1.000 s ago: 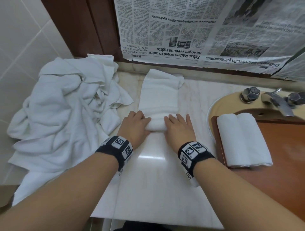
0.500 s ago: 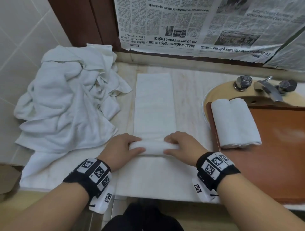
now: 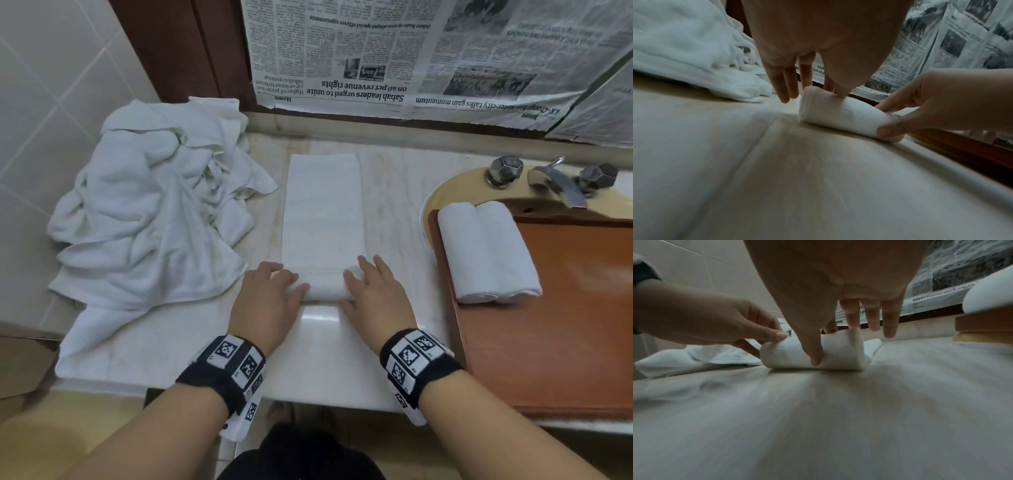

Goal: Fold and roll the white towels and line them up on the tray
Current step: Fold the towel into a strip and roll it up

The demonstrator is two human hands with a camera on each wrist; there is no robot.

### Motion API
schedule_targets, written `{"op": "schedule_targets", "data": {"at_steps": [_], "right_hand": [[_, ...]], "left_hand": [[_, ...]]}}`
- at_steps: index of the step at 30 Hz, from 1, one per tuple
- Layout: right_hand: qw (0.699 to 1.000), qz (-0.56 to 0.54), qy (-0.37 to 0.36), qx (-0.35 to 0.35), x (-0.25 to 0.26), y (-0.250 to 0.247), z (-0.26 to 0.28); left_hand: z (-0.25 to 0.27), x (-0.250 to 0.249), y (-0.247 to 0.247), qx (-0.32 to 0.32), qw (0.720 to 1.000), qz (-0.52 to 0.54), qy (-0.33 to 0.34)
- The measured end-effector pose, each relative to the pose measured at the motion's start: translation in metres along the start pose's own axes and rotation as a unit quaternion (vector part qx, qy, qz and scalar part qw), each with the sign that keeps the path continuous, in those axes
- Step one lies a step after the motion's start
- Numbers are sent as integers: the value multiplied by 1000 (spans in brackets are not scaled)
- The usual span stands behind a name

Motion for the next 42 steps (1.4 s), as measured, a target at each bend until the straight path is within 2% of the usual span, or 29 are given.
{"op": "schedule_targets", "data": {"at_steps": [2, 6, 8, 11, 14, 18, 20, 23, 26, 32, 35, 38, 40, 42], "right_hand": [[1000, 13, -4, -6, 1, -8, -7], [999, 33, -29, -19, -2, -18, -20], [999, 23, -33, 13, -5, -18, -28], [997, -56, -27, 36, -8, -20, -33], [996, -80, -16, 23, -8, -18, -30], [1000, -11, -11, 22, 3, -10, -27], [1000, 26, -3, 12, 11, -8, -27], [997, 71, 10, -14, 16, -9, -32], [996, 73, 0, -49, 17, -20, -43], [995, 56, -44, 72, 15, -41, -80], [993, 1, -12, 115, 11, -51, -90], [992, -87, 24, 93, 7, -53, -93], [995, -76, 13, 68, 10, -48, -92], [999, -33, -7, 29, 14, -41, -89]], "left_hand": [[-1, 5, 0, 20, 999, -42, 18], [-19, 14, -5, 63, 996, -57, 24], [-32, 18, -5, 100, 994, -39, 15], [-50, 22, -8, 143, 989, 22, 6], [-64, 27, -12, 128, 988, 82, -39], [-71, 28, -19, 74, 985, 110, -108], [-70, 22, -22, 55, 987, 108, -108], [-68, 11, -20, 33, 997, 42, -57], [-60, 8, -7, 45, 999, 3, -7], [-58, 27, -2, 71, 997, -13, 36], [-73, 31, -8, 54, 998, -14, 18], [-95, 34, -9, 95, 995, -2, -13], [-108, 40, -9, 122, 992, 4, -30], [-116, 44, -10, 119, 992, 11, -48]]}}
Point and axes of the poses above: each hand's wrist, its own z-axis away from the middle knuckle, its own y-axis out of the palm, x = y × z, the point moved 4 cm from there along -z, towards the middle knuckle, and after that the axes turned 15 degrees about y, right-handed, at the moved point
